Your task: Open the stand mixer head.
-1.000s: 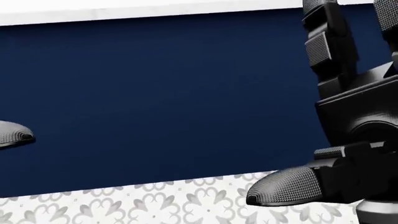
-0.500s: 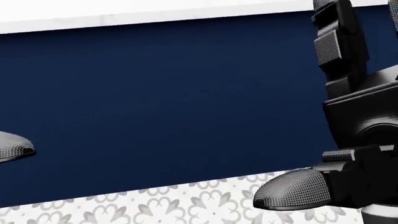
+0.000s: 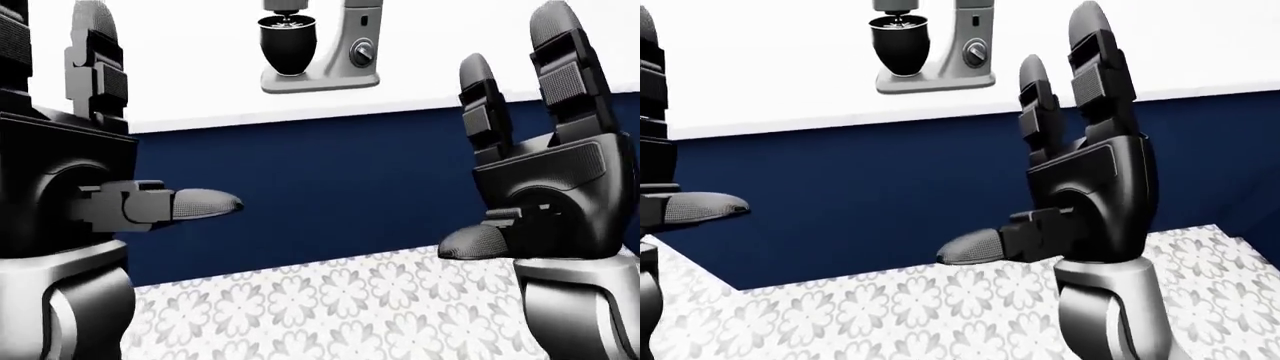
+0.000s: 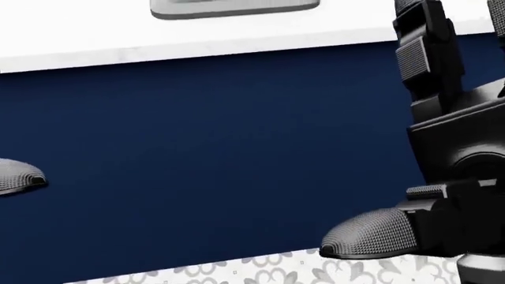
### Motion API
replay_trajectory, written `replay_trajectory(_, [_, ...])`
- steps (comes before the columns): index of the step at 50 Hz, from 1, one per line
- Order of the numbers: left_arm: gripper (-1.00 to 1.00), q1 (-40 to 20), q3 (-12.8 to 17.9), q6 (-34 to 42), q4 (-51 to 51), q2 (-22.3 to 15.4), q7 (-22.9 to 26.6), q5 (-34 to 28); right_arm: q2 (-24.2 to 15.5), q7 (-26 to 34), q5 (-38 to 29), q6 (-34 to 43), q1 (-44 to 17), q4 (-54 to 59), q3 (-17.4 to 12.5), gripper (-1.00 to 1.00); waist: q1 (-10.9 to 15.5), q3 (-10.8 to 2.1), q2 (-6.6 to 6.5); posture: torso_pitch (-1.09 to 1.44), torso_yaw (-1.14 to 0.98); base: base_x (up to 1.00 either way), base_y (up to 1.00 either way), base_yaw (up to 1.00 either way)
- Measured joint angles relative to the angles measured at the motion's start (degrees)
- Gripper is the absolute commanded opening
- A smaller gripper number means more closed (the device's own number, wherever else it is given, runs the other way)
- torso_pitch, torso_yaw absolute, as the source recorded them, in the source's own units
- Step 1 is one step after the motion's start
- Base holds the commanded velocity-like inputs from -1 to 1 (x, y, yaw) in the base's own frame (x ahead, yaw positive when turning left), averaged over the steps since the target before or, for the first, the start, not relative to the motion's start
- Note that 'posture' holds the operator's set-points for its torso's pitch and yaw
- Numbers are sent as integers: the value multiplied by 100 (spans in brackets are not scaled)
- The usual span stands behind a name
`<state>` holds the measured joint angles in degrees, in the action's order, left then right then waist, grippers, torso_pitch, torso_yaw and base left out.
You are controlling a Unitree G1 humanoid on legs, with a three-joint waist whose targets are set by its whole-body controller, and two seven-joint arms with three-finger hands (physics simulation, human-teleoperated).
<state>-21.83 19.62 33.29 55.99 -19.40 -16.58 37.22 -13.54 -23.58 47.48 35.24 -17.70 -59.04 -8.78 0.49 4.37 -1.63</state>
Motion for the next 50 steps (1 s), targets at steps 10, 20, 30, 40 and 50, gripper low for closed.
replay_trajectory(10, [100,-49,-107,-80,83,37,70,15,-18,11,-37,-117,-9,-21,-130,100,14,-52,328,0,0,25,0,0])
replay_trajectory(20, [100,0,-68,-70,78,15,78,-12,13,-3,-8,-135,15,-52,-103,100,-101,21,27,0,0,31,0,0])
replay_trajectory(30, [100,-111,-17,-84,92,-21,47,-40,-8,10,55,-108,-62,-61,-118,100,9,-76,104,0,0,17,0,0])
replay_trajectory(40, [100,-17,-74,-13,8,37,77,-6,7,-61,102,-79,-19,54,-159,100,-66,-119,101,0,0,22,0,0])
replay_trajectory(50, [100,22,-67,21,-12,4,52,40,-134,-115,168,-189,53,77,-74,100,-74,36,93,0,0,19,0,0])
